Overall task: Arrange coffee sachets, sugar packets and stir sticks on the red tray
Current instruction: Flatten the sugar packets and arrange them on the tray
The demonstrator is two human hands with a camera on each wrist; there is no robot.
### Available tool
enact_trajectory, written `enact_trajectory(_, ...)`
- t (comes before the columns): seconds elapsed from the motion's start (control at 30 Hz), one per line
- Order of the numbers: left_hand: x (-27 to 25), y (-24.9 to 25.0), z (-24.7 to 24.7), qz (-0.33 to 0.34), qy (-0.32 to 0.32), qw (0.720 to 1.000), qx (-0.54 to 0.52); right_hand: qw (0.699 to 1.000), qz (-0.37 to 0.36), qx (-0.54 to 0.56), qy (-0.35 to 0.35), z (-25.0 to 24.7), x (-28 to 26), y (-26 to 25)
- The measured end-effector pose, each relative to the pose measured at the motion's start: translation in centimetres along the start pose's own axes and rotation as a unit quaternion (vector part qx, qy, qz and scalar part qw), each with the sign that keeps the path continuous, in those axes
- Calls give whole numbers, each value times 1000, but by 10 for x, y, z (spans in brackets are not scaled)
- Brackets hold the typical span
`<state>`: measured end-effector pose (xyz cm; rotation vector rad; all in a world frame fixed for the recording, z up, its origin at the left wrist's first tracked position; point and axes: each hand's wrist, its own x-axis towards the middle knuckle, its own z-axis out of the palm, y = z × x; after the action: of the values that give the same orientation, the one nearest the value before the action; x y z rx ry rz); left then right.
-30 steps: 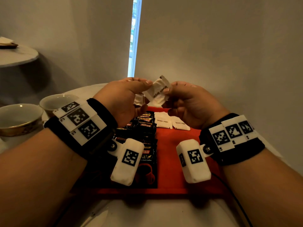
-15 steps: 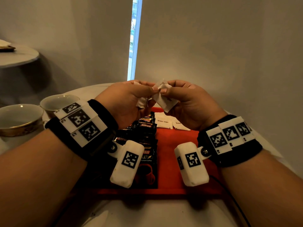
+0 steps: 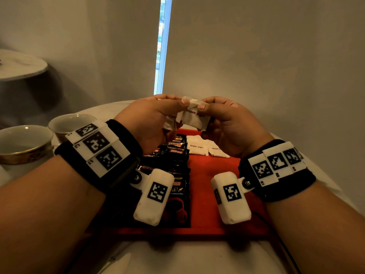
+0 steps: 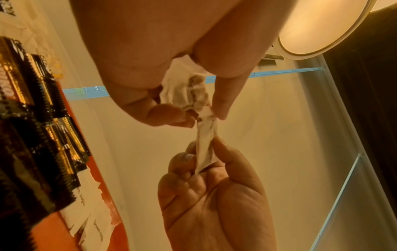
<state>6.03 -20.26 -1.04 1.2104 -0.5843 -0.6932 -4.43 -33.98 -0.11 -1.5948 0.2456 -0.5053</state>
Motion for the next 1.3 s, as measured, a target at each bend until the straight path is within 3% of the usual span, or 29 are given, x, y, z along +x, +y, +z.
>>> enact_trajectory(0.2, -1, 1, 2, 13, -2, 1000, -5, 1000, -5, 4, -3, -2, 2, 2)
enact_trajectory(0.4, 1, 0, -1, -19, 23, 999, -25, 999, 14, 25, 28, -15, 13, 12)
enact_trajectory(0.63, 0, 4, -1, -27, 78, 995, -62, 984, 125, 8, 127, -49, 37, 61)
enact_trajectory(0.9, -3, 7, 0, -30, 84, 994, -67, 969, 175, -147, 98, -54, 33, 73)
enact_trajectory(1.3, -6, 10, 3, -42, 95, 988, -113, 967, 193, -151, 67, -59, 35, 80)
